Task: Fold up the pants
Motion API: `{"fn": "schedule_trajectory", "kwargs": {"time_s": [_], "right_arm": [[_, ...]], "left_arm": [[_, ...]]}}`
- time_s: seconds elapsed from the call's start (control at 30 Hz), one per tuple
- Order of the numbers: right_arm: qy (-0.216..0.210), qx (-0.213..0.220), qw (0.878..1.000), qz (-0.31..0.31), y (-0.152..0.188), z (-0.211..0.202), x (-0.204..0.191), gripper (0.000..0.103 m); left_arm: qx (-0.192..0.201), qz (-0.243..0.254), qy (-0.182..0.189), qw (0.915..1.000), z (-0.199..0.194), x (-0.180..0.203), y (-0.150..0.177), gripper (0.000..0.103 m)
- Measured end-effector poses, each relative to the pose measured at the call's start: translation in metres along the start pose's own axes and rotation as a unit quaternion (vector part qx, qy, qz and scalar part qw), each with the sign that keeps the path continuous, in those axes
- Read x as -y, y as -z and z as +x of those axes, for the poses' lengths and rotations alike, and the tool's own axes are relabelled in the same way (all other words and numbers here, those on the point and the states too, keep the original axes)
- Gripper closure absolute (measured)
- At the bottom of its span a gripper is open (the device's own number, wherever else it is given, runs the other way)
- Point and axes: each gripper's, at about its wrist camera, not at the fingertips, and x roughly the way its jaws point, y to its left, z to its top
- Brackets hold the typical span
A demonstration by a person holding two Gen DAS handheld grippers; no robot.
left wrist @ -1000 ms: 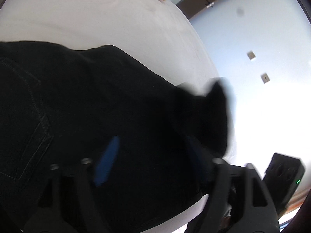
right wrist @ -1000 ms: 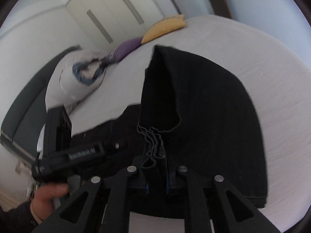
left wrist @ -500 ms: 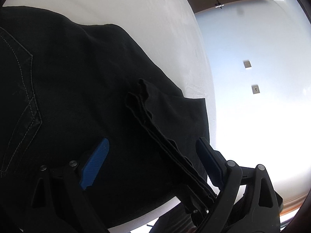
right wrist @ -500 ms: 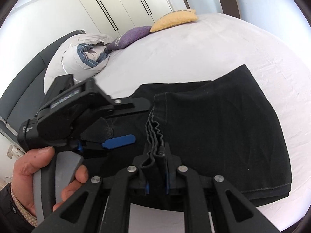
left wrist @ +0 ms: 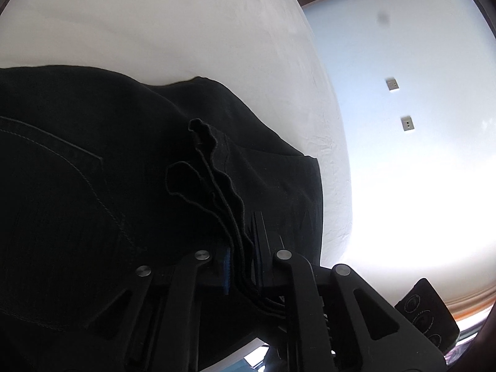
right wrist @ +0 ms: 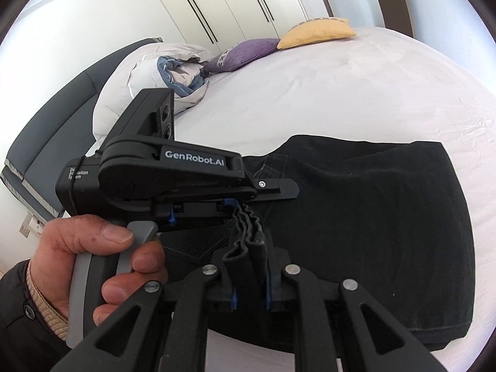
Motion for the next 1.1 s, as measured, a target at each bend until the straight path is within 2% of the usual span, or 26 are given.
{"fn": "schedule_trajectory", "kwargs": {"time_s": [0.2,0.3,0.43,0.47,0.5,0.53,0.57,0.6,0.67,0.73,0.8,0.87,0.9,0.97,1.0,1.03,1.07,1.1], "right_arm": [[-0.004,-0.033,0.999,0.004,0.005,0.035,-0.008,0.088],[-0.001,-0.056,0.998,0.008,0.008,0.053,-0.008,0.086],[-0.013,-0.079,0.997,0.015,0.014,0.065,-0.004,0.080],[-0.026,-0.085,0.996,0.024,0.013,0.061,0.000,0.073],[-0.041,-0.095,0.994,0.037,0.013,0.054,0.004,0.067],[-0.057,-0.102,0.992,0.054,0.012,0.043,0.010,0.054],[-0.073,-0.101,0.990,0.070,0.011,0.029,0.018,0.049],[-0.091,-0.093,0.988,0.080,0.010,0.014,0.026,0.049],[-0.115,-0.064,0.987,0.091,0.000,-0.018,0.050,0.049],[-0.137,-0.027,0.984,0.112,-0.014,-0.044,0.087,0.049],[-0.171,-0.010,0.974,0.150,-0.031,-0.051,0.128,0.048],[-0.205,-0.024,0.959,0.194,-0.048,-0.040,0.167,0.046],[-0.223,-0.031,0.952,0.208,-0.056,-0.032,0.182,0.046],[-0.256,-0.036,0.938,0.233,-0.069,-0.012,0.208,0.046],[-0.266,-0.039,0.930,0.249,-0.073,-0.001,0.222,0.044],[-0.268,-0.052,0.924,0.269,-0.080,0.018,0.230,0.035],[-0.259,-0.074,0.918,0.289,-0.077,0.032,0.240,0.032],[-0.256,-0.096,0.911,0.308,-0.070,0.042,0.247,0.033]], "left_arm": [[-0.003,0.010,-0.046,0.9989,-0.007,-0.016,-0.011,0.094],[-0.009,0.004,-0.057,0.9983,-0.002,-0.022,-0.012,0.093],[-0.017,0.015,-0.069,0.9973,-0.003,-0.030,0.002,0.091],[-0.013,0.021,-0.078,0.9966,-0.007,-0.026,0.004,0.090],[0.000,0.036,-0.110,0.9933,-0.015,-0.020,0.005,0.090],[0.013,0.047,-0.139,0.9891,-0.021,-0.017,0.006,0.090],[0.025,0.057,-0.159,0.9853,-0.034,-0.013,0.011,0.090],[0.041,0.062,-0.170,0.9827,-0.044,-0.008,0.013,0.090],[0.067,0.072,-0.161,0.9820,-0.056,0.007,0.018,0.090],[0.079,0.101,-0.134,0.9827,-0.055,0.033,0.027,0.090],[0.068,0.131,-0.104,0.9835,-0.039,0.060,0.038,0.090],[0.039,0.163,-0.080,0.9826,-0.010,0.081,0.053,0.090],[0.025,0.175,-0.080,0.9810,0.006,0.086,0.059,0.090],[0.008,0.186,-0.111,0.9762,0.033,0.086,0.069,0.090],[0.001,0.187,-0.130,0.9737,0.066,0.088,0.075,0.090],[-0.005,0.181,-0.154,0.9713,0.079,0.084,0.077,0.090],[-0.007,0.167,-0.154,0.9739,0.088,0.080,0.078,0.090],[-0.001,0.151,-0.136,0.9792,0.087,0.075,0.080,0.090]]}}
